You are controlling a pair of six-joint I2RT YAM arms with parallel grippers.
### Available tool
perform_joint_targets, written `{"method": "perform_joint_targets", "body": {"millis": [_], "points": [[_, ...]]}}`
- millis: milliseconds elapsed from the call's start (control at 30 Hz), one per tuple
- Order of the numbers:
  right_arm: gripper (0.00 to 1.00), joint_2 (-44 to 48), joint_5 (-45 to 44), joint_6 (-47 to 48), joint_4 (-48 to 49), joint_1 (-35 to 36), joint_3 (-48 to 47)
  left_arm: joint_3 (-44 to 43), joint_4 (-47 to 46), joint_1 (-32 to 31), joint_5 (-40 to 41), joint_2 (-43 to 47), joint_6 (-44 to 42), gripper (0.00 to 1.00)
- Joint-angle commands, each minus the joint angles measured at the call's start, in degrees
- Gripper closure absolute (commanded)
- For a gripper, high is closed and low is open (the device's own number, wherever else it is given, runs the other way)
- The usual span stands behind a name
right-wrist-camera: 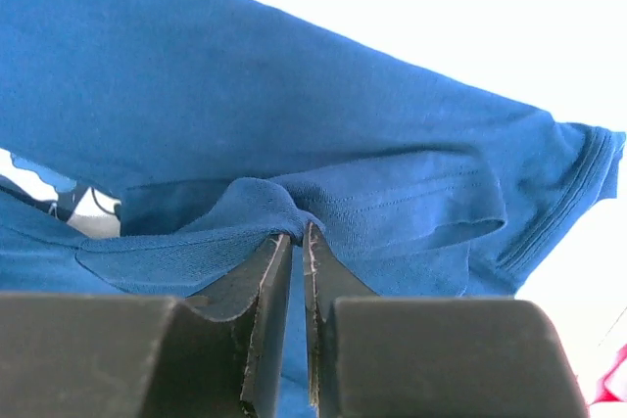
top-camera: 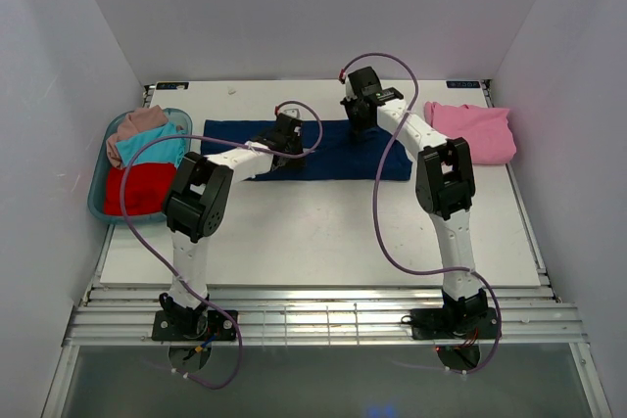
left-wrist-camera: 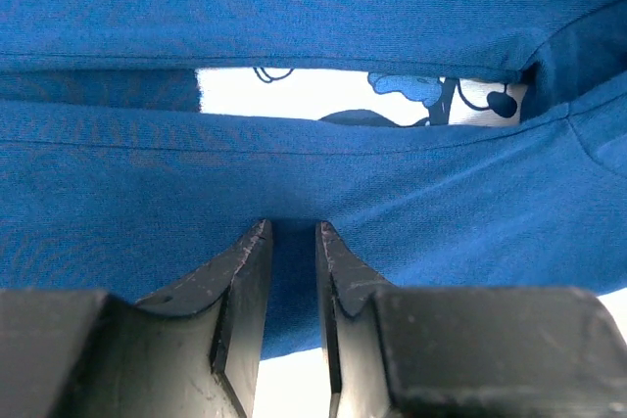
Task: Fold and stack the t-shirts
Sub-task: Fold the tshirt
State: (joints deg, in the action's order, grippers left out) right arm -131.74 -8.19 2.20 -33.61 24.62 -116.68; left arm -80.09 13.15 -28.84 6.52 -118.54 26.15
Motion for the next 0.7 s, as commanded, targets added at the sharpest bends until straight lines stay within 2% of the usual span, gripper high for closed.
{"method": "perform_joint_targets", "body": {"millis": [0, 67, 200, 433, 600, 667], "points": [[0.86, -1.1, 0.2, 1.6, 5.5, 0.3, -0.9, 2.1, 4.4, -0.3, -0.8, 2.1, 0.6, 0.65], [0.86, -1.0, 0.5, 1.8, 8.6, 0.2, 2.2, 2.2, 4.4, -0.3, -0.9, 2.1, 0.4, 0.66], [0.71, -1.8, 0.5, 1.7, 14.2, 0.2, 4.4, 2.7, 4.5, -0.3, -0.8, 2.5, 0.3, 0.66], [0.68, -0.9, 0.2, -0.8, 24.3, 0.2, 5.3, 4.7, 4.6, -0.3, -1.0, 3.6, 0.5, 0.66], [0.68, 7.8, -3.7, -1.8, 32.9, 0.2, 11.4, 5.5, 4.6, -0.3, -0.5, 4.4, 0.8, 0.67], [0.68, 11.6, -4.8, -1.1, 33.0, 0.2, 13.1, 5.2, 4.4, -0.4, -0.3, 4.6, 0.9, 0.67]]}}
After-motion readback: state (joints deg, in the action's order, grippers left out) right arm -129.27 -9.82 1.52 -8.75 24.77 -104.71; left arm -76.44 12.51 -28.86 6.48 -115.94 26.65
